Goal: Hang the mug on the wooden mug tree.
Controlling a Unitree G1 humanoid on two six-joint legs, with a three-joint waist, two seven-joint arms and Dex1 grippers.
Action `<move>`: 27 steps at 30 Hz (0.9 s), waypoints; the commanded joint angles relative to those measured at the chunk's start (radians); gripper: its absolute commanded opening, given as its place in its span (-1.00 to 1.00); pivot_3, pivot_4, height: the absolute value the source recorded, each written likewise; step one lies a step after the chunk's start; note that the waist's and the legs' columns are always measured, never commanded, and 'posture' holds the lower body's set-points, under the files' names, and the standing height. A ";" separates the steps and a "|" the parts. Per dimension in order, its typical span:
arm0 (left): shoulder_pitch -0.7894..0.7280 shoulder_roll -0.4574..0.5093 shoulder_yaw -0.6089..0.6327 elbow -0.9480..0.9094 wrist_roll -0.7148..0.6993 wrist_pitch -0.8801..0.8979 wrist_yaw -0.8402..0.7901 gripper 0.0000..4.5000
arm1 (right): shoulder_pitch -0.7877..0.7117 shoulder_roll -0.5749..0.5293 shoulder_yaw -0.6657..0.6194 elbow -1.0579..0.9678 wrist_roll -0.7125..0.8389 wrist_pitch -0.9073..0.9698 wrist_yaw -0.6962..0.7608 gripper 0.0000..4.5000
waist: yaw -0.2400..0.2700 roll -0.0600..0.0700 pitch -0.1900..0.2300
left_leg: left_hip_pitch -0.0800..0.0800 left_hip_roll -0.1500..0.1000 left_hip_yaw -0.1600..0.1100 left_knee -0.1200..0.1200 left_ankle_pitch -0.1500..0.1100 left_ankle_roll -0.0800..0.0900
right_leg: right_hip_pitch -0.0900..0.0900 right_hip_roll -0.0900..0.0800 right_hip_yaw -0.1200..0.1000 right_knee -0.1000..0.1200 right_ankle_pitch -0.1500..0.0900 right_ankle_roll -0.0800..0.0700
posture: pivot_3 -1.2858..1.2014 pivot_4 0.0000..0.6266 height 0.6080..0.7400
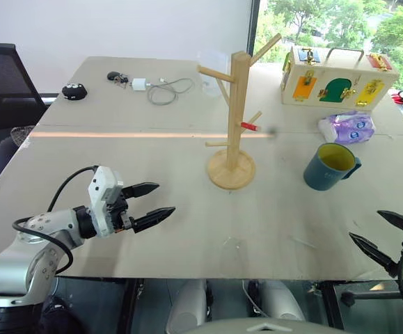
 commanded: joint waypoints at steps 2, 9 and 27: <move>-0.091 0.017 -0.043 -0.072 -0.076 -0.015 -0.107 1.00 | -0.139 0.003 0.042 -0.024 -0.100 0.048 -0.184 0.99 | 0.000 -0.002 0.001 | 0.000 0.000 0.000 0.000 0.000 0.000 | 0.000 0.000 0.000 0.000 0.000 0.000 | 0.03 -0.52 1.00; -0.195 0.004 -0.130 -0.206 -0.190 0.039 -0.145 1.00 | -0.427 0.053 0.125 0.127 -0.156 0.182 -0.382 0.99 | -0.001 -0.001 0.001 | 0.001 -0.001 0.002 0.003 0.000 0.000 | 0.001 0.000 -0.002 0.001 0.001 0.000 | 0.03 -0.52 1.00; -0.138 -0.027 -0.131 -0.270 -0.188 0.006 -0.068 1.00 | -0.643 0.098 0.238 0.407 -0.197 0.080 -0.380 0.22 | -0.003 0.001 0.002 | 0.001 -0.001 0.001 0.001 0.000 0.000 | 0.000 0.010 0.004 0.001 0.000 0.000 | 0.03 -0.52 1.00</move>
